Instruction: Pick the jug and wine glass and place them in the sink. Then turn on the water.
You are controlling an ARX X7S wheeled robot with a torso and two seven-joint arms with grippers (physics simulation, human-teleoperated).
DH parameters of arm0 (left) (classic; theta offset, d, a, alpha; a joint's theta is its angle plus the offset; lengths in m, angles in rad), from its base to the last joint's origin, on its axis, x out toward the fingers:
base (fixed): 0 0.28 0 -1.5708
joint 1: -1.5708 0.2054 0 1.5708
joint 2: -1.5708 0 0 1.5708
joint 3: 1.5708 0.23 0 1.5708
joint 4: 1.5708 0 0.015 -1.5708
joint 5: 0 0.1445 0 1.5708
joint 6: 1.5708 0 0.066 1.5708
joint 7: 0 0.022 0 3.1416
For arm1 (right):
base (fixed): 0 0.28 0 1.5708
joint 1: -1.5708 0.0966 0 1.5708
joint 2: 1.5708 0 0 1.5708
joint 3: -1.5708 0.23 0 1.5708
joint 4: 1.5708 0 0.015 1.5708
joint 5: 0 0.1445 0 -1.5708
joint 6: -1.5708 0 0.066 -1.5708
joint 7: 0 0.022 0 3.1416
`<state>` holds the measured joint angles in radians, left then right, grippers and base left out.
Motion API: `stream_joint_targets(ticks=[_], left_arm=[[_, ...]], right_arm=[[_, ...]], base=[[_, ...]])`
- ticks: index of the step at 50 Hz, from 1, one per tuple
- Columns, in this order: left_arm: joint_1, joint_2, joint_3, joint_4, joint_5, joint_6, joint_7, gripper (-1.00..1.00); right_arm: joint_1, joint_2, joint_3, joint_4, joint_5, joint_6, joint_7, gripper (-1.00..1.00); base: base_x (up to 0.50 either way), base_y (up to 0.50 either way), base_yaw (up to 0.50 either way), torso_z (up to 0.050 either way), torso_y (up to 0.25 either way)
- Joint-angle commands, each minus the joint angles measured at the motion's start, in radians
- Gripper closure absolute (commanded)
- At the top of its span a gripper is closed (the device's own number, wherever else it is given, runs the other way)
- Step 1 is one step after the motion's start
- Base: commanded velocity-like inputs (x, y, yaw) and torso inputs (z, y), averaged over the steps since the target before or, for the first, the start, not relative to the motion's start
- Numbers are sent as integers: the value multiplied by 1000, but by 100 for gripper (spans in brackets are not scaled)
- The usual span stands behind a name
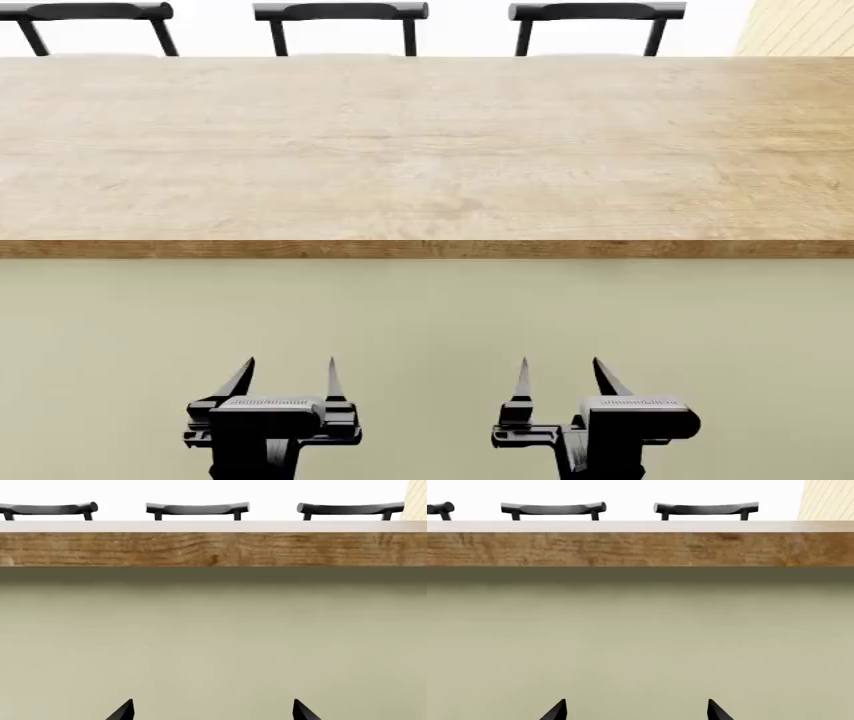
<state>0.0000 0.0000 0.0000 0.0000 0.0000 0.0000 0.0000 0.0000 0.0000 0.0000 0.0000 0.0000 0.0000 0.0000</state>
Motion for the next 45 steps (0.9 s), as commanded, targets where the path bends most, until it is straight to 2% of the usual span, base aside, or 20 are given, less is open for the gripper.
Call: stream_joint_targets(ticks=[1, 8, 45], left_arm=[[-2, -16, 18, -4, -10, 6, -23, -100], [-11, -41, 43, -23, -36, 18, -42, -100], [-14, -94, 114, -26, -78, 7, -93, -100]], right_arm=[[1, 16, -20, 1, 12, 2, 22, -100], [8, 37, -52, 8, 35, 8, 45, -100], [17, 86, -114, 29, 103, 9, 101, -100]], base=[[0, 0, 0, 0, 0], [0, -16, 0, 50, 0], [0, -500, 0, 50, 0]])
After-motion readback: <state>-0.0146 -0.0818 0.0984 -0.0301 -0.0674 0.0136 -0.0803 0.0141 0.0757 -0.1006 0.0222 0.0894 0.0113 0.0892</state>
